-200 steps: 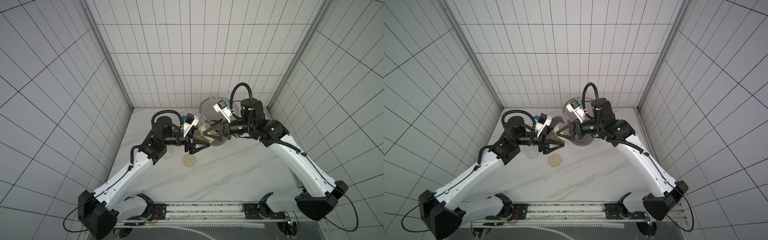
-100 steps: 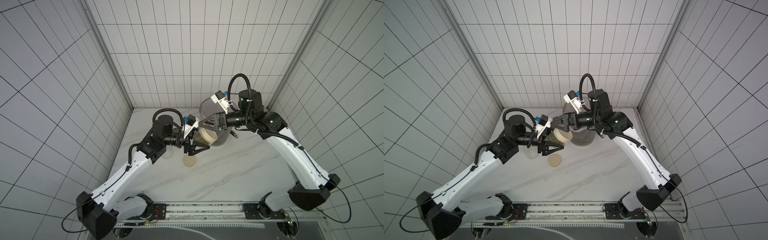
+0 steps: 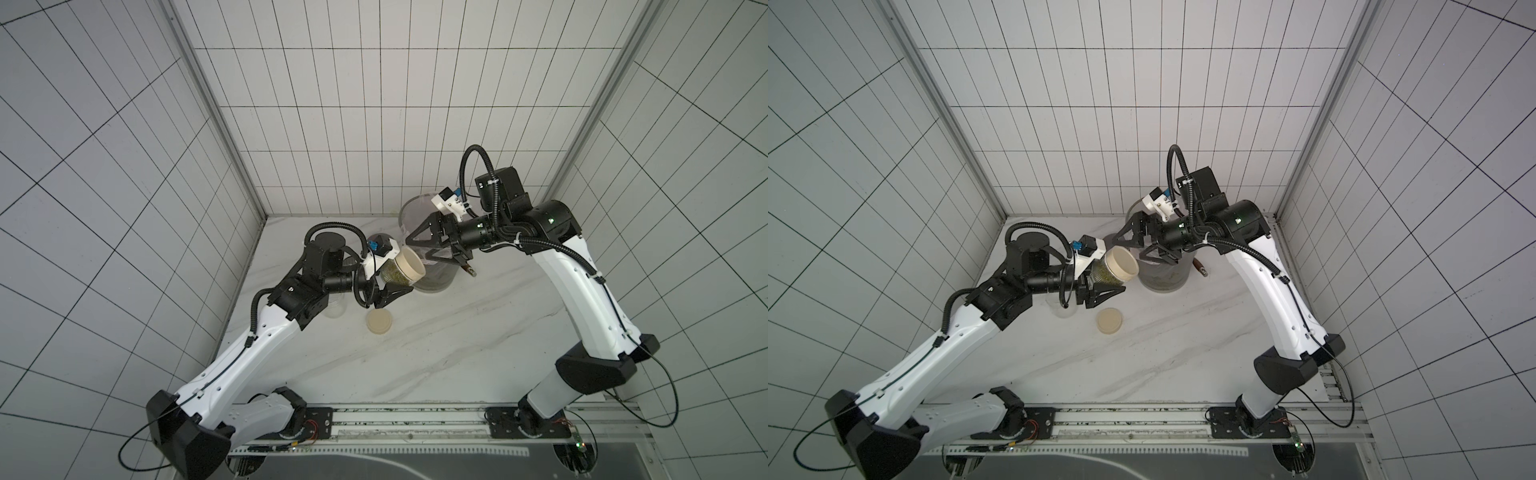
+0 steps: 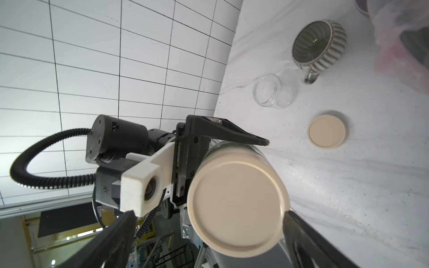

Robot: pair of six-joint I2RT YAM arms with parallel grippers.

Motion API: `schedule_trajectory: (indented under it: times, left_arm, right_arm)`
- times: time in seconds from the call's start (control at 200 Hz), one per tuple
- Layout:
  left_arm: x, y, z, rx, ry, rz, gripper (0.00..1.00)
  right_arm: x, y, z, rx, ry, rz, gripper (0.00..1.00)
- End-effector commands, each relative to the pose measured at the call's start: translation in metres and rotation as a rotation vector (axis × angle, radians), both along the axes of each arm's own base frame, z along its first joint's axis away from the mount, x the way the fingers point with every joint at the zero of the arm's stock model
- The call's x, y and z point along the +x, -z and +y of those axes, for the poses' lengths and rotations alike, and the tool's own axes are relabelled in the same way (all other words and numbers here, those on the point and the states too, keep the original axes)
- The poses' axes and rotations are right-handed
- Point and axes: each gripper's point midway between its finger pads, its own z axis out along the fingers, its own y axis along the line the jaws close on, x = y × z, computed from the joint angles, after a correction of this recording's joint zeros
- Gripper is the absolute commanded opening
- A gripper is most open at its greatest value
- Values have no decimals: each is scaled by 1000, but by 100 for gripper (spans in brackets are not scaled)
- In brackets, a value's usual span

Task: Empty moldy mung beans from jars
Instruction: Unscrew the lid from the jar.

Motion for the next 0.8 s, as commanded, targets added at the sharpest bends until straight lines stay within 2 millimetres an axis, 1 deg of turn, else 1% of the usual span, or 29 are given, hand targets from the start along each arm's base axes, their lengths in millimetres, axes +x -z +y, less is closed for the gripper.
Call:
schedule_trajectory:
  times: [0.0,0.035,0.145,0.3,0.52,0.6,0.695,0.795]
  left_arm:
    - [-3,-34,6,-21,-13,-190,30]
    - [-4,-34,6,-19,-11,-198,30]
    - [-7,-32,6,-12,0,-213,30]
    - [-13,-31,4,-16,21,-212,30]
    - [-11,-24,8,19,1,-221,30]
    - [-9,-20,8,28,-8,-218,29]
    - [-7,-16,9,40,-17,-216,29]
    - [-5,-11,10,56,-23,-217,29]
  right_arm:
    - [-4,-5,-7,25,22,179,100]
    - [-2,-4,-6,22,19,195,100]
    - [2,6,1,7,-3,242,100]
    - [4,17,11,-10,-33,254,100]
    - [-4,17,25,-19,-60,260,99]
    - [-9,18,27,-25,-67,260,100]
    - [-13,20,25,-37,-66,257,100]
    - [-16,27,21,-57,-63,259,100]
